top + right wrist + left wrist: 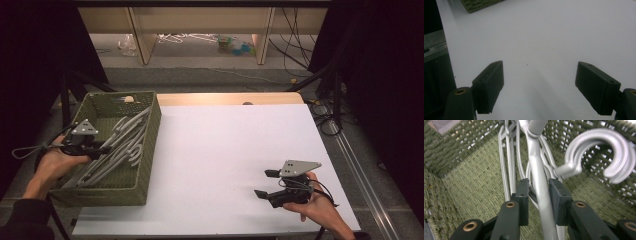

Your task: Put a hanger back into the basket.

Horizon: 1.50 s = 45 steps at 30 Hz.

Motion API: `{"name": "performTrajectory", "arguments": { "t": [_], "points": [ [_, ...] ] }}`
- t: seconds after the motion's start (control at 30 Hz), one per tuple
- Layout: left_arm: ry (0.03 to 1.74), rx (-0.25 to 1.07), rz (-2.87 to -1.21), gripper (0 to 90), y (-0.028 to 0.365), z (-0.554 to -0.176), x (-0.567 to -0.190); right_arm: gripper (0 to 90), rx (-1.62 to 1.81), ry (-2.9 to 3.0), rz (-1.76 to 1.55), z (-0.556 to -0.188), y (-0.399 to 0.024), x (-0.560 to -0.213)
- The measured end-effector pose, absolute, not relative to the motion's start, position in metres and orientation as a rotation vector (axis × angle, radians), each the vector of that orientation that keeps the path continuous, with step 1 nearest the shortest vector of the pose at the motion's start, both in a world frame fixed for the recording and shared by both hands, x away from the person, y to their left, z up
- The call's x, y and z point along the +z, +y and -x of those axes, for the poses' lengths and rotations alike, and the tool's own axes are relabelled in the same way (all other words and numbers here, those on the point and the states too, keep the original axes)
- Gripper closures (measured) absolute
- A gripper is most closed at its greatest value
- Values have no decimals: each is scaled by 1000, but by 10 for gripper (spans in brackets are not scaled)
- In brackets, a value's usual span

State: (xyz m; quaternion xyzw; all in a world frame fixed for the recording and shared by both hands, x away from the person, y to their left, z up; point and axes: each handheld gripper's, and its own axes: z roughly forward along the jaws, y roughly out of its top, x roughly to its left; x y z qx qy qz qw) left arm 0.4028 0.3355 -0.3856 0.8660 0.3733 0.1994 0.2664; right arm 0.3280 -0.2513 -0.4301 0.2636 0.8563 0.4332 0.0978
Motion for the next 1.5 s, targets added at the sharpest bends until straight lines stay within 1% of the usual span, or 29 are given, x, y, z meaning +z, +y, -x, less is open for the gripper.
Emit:
{"name": "performTrajectory", "arguments": {
  "t": [0.17,0.3,0.43,0.5,0.53,0.63,0.7,0.73,0.77,0.87,0.97,1.0,1.07,1.17,1.23,1.3,1.37,1.43,1.5],
  "points": [
    [1028,458,-2365,656,331,-405,-396,241,1283,2533,-784,-328,-252,-430],
    [1005,462,-2381,644,328,-405,-398,241,1285,2532,-786,-329,-252,-430],
    [1017,407,-2406,631,327,-405,-398,241,1283,2531,-782,-329,-253,-431],
    [1002,389,-2425,607,324,-405,-400,241,1286,2528,-780,-329,-253,-431],
    [986,379,-2466,601,322,-406,-399,241,1288,2531,-786,-329,-253,-430],
    [991,395,-2433,584,317,-404,-400,241,1287,2530,-787,-329,-253,-430],
    [990,403,-2442,526,317,-404,-396,242,1288,2524,-785,-329,-253,-430],
    [1013,430,-2405,486,316,-403,-395,242,1289,2523,-784,-329,-253,-430],
    [1008,456,-2388,486,315,-401,-392,242,1288,2526,-785,-329,-254,-430],
    [997,466,-2349,462,313,-396,-384,242,1286,2521,-789,-329,-254,-430],
    [1008,495,-2315,393,306,-389,-379,242,1288,2517,-790,-329,-254,-430],
    [1002,520,-2286,385,302,-384,-375,242,1287,2513,-790,-329,-255,-429],
    [991,517,-2277,378,300,-381,-373,242,1291,2512,-790,-329,-255,-429],
    [962,539,-2271,343,295,-373,-366,242,1309,2504,-804,-330,-255,-429],
    [975,568,-2203,337,287,-367,-365,241,1322,2494,-815,-329,-256,-428],
    [953,585,-2212,335,283,-361,-362,242,1322,2488,-810,-330,-256,-429],
    [943,598,-2187,326,278,-356,-359,241,1326,2486,-813,-330,-256,-428],
    [941,587,-2145,313,275,-351,-356,242,1328,2481,-814,-330,-256,-428],
    [963,555,-2042,307,269,-347,-356,242,1332,2482,-813,-330,-256,-428]
  ]
}}
